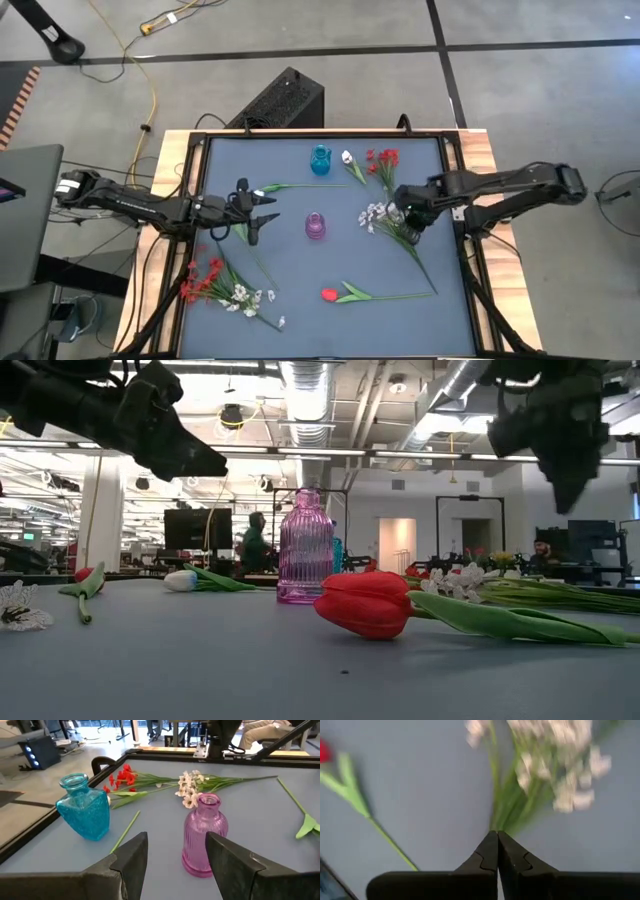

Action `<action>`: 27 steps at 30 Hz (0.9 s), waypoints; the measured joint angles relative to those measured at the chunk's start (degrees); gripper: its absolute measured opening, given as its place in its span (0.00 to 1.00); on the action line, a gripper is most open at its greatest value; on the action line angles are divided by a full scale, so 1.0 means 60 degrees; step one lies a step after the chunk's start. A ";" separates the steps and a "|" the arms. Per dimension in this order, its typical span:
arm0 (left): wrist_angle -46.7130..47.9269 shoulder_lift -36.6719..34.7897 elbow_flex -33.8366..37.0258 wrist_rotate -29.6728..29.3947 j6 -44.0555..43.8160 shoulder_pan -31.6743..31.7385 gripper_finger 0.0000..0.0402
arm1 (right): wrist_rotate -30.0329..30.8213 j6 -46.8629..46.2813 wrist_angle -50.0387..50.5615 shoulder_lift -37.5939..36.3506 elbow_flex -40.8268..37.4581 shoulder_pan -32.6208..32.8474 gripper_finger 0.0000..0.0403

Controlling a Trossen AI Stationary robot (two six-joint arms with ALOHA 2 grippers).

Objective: Sort flowers into vase by color
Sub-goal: Put the top white flower into the blue vase

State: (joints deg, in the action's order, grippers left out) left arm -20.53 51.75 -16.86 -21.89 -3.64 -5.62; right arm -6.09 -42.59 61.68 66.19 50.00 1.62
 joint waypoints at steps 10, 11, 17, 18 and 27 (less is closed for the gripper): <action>0.0048 0.0000 0.0000 0.0228 -0.0076 0.0131 0.47 | -0.0240 -0.0688 -0.0064 0.1409 -0.0148 0.0199 0.39; 0.0081 0.0000 0.0000 0.0280 -0.0084 0.0131 0.47 | -0.0274 -0.0688 -0.0137 0.1552 -0.0259 0.0202 0.44; 0.0102 0.0000 0.0000 0.0273 -0.0023 0.0131 0.47 | -0.0303 -0.0690 -0.0794 0.2329 -0.0844 0.0524 0.64; 0.0098 0.0000 0.0000 0.0273 0.0012 0.0131 0.47 | -0.0302 -0.0718 -0.0990 0.2418 -0.0941 0.0594 0.66; 0.0131 0.0000 0.0000 0.0270 0.0142 0.0131 0.47 | 0.0015 -0.1247 -0.1896 0.3345 -0.1326 0.0920 0.67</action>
State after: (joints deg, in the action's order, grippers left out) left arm -19.75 51.75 -16.86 -20.27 -2.79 -4.84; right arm -6.00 -50.08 50.31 86.26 42.04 7.14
